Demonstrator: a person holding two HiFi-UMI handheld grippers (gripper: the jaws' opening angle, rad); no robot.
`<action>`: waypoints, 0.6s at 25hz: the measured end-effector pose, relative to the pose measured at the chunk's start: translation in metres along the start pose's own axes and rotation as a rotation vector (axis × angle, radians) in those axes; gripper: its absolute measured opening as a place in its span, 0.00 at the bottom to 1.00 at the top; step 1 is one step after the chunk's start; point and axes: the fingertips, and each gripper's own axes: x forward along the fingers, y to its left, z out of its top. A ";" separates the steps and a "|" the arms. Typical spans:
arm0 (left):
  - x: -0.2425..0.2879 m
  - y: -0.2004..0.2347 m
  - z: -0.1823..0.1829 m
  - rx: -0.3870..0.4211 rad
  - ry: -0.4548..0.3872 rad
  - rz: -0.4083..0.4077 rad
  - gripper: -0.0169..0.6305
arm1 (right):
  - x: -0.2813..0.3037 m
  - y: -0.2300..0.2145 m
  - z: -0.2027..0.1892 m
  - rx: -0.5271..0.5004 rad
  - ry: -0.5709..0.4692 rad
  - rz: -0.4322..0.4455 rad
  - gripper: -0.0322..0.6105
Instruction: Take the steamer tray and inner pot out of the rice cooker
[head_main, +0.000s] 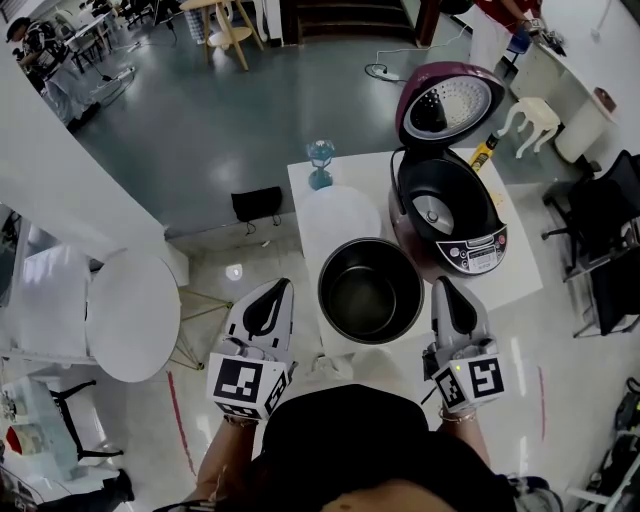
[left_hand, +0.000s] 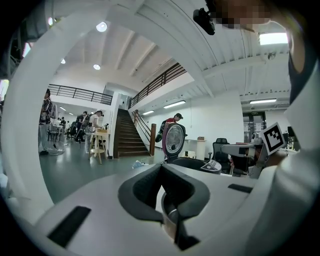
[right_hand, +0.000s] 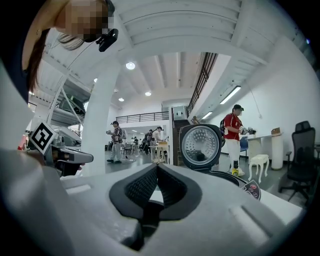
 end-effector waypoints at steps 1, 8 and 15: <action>-0.001 0.000 -0.001 -0.001 0.000 0.003 0.03 | 0.000 0.000 0.000 0.001 -0.001 0.000 0.06; -0.011 0.007 -0.008 -0.007 0.009 0.029 0.03 | 0.003 0.004 -0.006 -0.006 0.011 0.008 0.06; -0.016 0.017 -0.016 -0.020 0.024 0.061 0.03 | 0.010 0.007 -0.009 -0.019 0.017 0.019 0.06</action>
